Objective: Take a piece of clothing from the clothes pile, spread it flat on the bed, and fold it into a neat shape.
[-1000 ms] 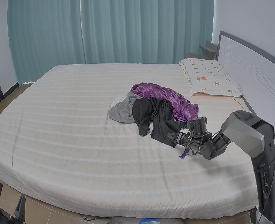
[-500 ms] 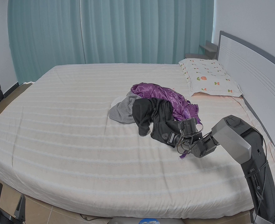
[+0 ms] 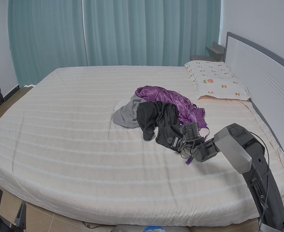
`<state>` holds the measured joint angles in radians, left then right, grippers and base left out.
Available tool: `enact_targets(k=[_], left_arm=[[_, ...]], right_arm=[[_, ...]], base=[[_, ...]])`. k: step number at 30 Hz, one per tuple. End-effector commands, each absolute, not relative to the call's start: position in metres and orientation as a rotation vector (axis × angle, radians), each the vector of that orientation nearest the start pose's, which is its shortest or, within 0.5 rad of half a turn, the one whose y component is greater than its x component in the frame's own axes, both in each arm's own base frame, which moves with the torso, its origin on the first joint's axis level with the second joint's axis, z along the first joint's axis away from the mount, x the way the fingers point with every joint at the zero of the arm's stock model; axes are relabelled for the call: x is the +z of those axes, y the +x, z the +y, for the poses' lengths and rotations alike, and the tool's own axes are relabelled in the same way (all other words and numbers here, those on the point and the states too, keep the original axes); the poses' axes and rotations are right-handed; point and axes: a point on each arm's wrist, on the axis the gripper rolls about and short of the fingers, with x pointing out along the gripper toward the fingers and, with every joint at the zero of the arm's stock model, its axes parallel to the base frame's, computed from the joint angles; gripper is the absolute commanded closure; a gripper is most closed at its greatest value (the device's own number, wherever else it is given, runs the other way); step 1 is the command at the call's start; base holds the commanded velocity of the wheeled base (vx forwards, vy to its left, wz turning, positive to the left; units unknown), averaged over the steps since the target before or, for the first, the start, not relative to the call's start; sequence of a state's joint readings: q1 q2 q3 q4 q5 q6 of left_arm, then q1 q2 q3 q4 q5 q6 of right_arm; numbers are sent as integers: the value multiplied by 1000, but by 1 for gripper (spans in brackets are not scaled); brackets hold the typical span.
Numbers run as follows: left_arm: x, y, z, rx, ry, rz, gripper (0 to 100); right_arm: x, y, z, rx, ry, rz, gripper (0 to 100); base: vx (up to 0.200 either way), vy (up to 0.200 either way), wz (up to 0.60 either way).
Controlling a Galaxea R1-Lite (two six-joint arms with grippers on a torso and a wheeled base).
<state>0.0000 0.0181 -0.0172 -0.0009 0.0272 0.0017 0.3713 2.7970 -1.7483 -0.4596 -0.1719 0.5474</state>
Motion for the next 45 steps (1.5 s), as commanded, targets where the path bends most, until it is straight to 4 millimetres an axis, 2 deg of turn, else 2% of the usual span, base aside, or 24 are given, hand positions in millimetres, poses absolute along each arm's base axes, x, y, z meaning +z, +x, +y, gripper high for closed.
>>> enact_targets(k=[1, 10, 12, 13, 17, 22, 25, 28, 32, 34, 37, 40, 45], left_arm=[[76, -23, 1, 28, 2, -2, 0], [76, -23, 1, 28, 2, -2, 0], [75, -23, 1, 28, 2, 0, 0], [76, -23, 1, 28, 2, -2, 0], [75, -23, 1, 28, 2, 0, 0], [76, -23, 1, 28, 2, -2, 0], [75, -23, 1, 28, 2, 0, 0], [75, -23, 1, 28, 2, 0, 0], [75, -23, 1, 28, 2, 0, 0], [76, -23, 1, 28, 2, -2, 0], [76, -23, 1, 28, 2, -2, 0], [76, -23, 1, 28, 3, -1, 0], [76, -23, 1, 26, 5, -1, 0]], right_arm=[[-69, 487, 193, 51, 378, 590, 100], [-69, 486, 201, 58, 405, 583, 100], [-63, 486, 200, 48, 450, 578, 100], [-52, 485, 200, 39, 501, 567, 100], [-32, 471, 194, 26, 558, 592, 100], [6, 424, 181, 144, 630, 608, 100], [29, 391, 179, 245, 663, 567, 100], [49, 358, 177, 319, 679, 513, 100], [69, 326, 173, 382, 684, 452, 100], [75, 320, 172, 396, 688, 436, 100], [98, 301, 171, 450, 703, 367, 100], [109, 295, 169, 468, 707, 333, 100], [140, 280, 164, 515, 727, 243, 100]], base=[[0, 0, 0], [0, 0, 0], [0, 0, 0], [0, 0, 0], [0, 0, 0], [0, 0, 0], [0, 0, 0], [0, 0, 0], [0, 0, 0], [0, 0, 0], [0, 0, 0], [0, 0, 0], [0, 0, 0]])
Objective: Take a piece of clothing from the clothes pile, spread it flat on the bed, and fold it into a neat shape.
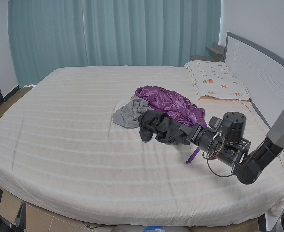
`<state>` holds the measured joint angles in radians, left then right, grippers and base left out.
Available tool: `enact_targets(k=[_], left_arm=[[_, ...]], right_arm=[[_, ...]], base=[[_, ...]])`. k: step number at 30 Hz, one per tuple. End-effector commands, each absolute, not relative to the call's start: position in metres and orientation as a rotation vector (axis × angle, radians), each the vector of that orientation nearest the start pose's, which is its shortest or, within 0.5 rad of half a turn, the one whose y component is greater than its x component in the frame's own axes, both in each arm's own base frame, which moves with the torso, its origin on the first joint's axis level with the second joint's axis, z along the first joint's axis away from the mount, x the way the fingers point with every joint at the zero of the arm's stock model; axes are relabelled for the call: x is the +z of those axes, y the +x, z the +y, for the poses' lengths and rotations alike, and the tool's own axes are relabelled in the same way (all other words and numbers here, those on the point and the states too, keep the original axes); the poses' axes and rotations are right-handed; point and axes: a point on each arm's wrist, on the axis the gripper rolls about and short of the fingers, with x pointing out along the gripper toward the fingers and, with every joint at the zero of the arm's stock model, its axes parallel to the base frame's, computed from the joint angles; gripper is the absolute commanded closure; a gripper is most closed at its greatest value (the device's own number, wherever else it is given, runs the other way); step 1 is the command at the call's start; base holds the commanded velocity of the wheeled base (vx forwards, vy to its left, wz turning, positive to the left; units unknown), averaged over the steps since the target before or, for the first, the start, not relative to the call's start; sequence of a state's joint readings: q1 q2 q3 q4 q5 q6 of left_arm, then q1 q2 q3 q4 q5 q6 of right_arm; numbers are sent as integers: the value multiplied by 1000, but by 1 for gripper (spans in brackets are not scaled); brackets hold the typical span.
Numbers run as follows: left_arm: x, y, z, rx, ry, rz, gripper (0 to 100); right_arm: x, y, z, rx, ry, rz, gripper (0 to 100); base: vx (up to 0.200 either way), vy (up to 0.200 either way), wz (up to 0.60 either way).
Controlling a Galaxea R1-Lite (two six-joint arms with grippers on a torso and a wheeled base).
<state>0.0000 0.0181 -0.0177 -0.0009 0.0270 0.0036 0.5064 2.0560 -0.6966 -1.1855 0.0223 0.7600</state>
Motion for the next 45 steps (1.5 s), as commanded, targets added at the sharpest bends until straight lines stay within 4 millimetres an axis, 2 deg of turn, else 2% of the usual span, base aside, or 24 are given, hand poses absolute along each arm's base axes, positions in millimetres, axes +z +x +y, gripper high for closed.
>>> enact_targets(k=[1, 9, 13, 20, 21, 22, 23, 24, 27, 33, 39, 41, 42, 45], left_arm=[[76, -23, 1, 26, 5, -1, 0], [76, -23, 0, 17, 9, -1, 0], [76, -23, 0, 15, 14, -1, 0], [76, -23, 1, 23, -3, -5, 0], [81, -24, 1, 24, -16, -32, 0], [102, -30, 1, 17, -49, -129, 0], [102, -30, 1, 17, -49, -129, 0], [150, -36, 1, 3, -137, -211, 0], [160, -20, 0, 2, -140, -86, 0], [157, 9, -4, -217, -124, 118, 0], [154, 33, -9, -299, -120, 280, 0], [154, 49, -13, -345, -125, 374, 0], [154, 49, -13, -345, -125, 374, 0], [148, 80, -18, -365, -137, 483, 0]], right_arm=[[145, 278, 163, 522, 728, 230, 100], [160, 253, 164, 571, 719, 206, 100], [169, 248, 160, 583, 720, 175, 100], [174, 246, 159, 588, 724, 159, 100], [175, 245, 159, 590, 725, 153, 100], [176, 245, 159, 591, 726, 150, 100], [176, 245, 159, 591, 726, 150, 100], [177, 244, 158, 594, 726, 150, 100], [177, 245, 159, 594, 723, 145, 100], [180, 242, 159, 602, 722, 137, 100], [178, 242, 159, 599, 714, 144, 100], [178, 242, 159, 598, 715, 146, 100], [178, 242, 159, 598, 715, 146, 100], [179, 241, 158, 598, 713, 141, 100]], base=[[0, 0, 0], [0, 0, 0], [0, 0, 0], [0, 0, 0], [0, 0, 0], [0, 0, 0], [0, 0, 0], [0, 0, 0], [0, 0, 0], [0, 0, 0], [0, 0, 0], [0, 0, 0], [0, 0, 0], [0, 0, 0]])
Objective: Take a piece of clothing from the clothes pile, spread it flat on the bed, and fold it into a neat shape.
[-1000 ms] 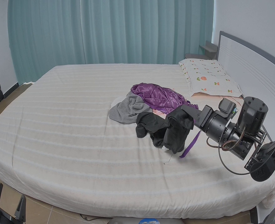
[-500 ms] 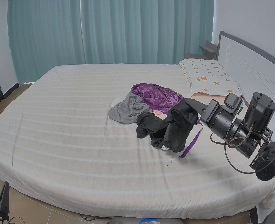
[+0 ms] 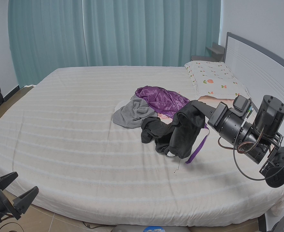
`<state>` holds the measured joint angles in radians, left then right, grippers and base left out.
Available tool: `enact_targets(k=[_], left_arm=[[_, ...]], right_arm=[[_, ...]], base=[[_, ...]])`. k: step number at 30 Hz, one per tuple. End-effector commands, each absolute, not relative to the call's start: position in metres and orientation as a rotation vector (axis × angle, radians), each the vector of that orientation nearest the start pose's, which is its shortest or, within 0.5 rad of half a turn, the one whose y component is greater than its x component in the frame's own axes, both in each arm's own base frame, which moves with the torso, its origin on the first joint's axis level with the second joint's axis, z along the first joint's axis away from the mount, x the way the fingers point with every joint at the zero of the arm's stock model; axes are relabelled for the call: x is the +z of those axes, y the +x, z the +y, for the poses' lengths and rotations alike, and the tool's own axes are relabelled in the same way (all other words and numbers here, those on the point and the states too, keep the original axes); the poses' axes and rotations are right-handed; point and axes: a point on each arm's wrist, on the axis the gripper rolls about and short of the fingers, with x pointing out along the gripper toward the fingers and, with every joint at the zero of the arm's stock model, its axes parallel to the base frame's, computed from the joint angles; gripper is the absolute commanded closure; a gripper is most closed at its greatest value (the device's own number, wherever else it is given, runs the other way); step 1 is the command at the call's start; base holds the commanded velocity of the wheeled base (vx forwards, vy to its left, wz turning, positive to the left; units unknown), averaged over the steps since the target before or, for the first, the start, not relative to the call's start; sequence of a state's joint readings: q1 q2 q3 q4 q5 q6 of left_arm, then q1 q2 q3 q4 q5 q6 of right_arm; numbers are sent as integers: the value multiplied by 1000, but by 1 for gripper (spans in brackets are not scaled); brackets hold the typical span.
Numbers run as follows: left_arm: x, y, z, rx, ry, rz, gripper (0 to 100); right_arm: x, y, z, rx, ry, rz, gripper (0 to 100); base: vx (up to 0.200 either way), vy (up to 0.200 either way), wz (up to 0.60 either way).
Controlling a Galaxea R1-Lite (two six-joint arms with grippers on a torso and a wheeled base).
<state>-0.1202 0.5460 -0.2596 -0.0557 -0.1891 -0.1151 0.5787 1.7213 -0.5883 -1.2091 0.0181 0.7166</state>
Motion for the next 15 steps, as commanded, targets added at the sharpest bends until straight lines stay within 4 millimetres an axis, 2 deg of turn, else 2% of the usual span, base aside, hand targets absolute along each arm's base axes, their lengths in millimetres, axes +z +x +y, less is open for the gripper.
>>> enact_targets(k=[1, 3, 4, 6, 7, 8, 10, 11, 15], left_arm=[[146, 88, -20, -371, -141, 501, 0], [141, 106, -23, -382, -150, 549, 0], [140, 109, -23, -383, -150, 553, 0], [131, 133, -28, -387, -154, 608, 0], [131, 133, -28, -387, -154, 608, 0], [124, 149, -34, -398, -162, 642, 0], [115, 164, -42, -415, -176, 676, 0], [115, 165, -43, -417, -178, 676, 0], [97, 201, -68, -450, -240, 711, 0]], right_arm=[[178, 241, 158, 598, 713, 143, 100], [176, 241, 158, 595, 707, 149, 100], [176, 240, 158, 594, 706, 150, 100], [177, 240, 158, 595, 704, 148, 100], [177, 240, 158, 595, 704, 148, 100], [178, 240, 157, 595, 703, 142, 100], [181, 238, 156, 597, 694, 129, 100], [181, 238, 156, 598, 693, 127, 100], [183, 236, 155, 594, 672, 114, 100]], base=[[0, 0, 0], [0, 0, 0], [0, 0, 0], [0, 0, 0], [0, 0, 0], [0, 0, 0], [0, 0, 0], [0, 0, 0], [0, 0, 0]])
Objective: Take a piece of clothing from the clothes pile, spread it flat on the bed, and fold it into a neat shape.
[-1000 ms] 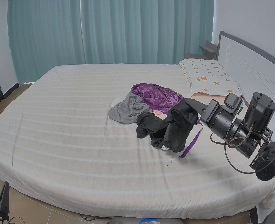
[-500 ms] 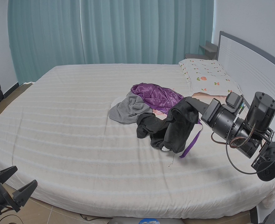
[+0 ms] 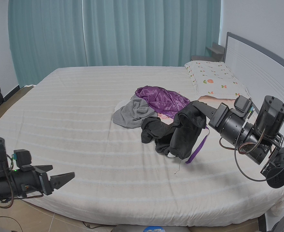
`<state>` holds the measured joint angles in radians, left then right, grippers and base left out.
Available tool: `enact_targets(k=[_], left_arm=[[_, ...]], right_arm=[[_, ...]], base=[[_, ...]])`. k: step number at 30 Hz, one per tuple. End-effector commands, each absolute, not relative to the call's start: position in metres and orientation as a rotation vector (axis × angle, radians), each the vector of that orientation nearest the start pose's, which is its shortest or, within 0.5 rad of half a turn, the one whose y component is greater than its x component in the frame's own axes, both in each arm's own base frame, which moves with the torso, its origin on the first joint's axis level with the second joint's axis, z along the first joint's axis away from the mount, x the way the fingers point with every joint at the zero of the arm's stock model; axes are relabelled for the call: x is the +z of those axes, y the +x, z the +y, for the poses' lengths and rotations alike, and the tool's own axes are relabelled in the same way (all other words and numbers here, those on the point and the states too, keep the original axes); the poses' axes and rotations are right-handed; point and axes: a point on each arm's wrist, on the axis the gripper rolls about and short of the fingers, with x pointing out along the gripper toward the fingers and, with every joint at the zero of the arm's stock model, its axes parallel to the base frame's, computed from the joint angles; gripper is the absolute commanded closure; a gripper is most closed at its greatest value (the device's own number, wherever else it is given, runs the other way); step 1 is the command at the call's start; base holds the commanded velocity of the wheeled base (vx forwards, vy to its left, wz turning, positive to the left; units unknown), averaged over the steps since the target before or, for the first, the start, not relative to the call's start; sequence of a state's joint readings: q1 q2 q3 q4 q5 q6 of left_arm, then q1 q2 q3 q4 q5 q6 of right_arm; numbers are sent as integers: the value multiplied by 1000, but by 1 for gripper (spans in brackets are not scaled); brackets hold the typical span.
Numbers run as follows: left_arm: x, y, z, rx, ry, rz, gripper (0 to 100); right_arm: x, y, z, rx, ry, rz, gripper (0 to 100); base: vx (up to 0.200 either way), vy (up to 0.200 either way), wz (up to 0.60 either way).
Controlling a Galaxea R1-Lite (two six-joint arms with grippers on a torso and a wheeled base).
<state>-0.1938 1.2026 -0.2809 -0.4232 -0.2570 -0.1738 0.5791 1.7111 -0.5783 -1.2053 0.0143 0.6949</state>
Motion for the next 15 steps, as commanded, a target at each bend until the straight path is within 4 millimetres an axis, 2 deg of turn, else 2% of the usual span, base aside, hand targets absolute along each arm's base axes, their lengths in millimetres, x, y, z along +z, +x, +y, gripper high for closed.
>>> enact_targets(k=[1, 4, 6, 8, 9, 15], left_arm=[[93, 208, -73, -451, -251, 714, 0], [82, 223, -87, -445, -251, 719, 0], [67, 241, -103, -418, -218, 707, 0], [62, 246, -109, -414, -209, 700, 0], [53, 256, -123, -409, -201, 684, 0], [40, 279, -149, -417, -200, 655, 0]], right_arm=[[183, 236, 155, 588, 670, 113, 100], [182, 236, 154, 582, 666, 115, 100], [182, 236, 153, 581, 658, 112, 100], [182, 236, 153, 581, 658, 112, 100], [180, 236, 153, 578, 656, 119, 100], [179, 235, 150, 567, 657, 113, 100]], base=[[0, 0, 0], [0, 0, 0], [0, 0, 0], [0, 0, 0], [0, 0, 0], [0, 0, 0]])
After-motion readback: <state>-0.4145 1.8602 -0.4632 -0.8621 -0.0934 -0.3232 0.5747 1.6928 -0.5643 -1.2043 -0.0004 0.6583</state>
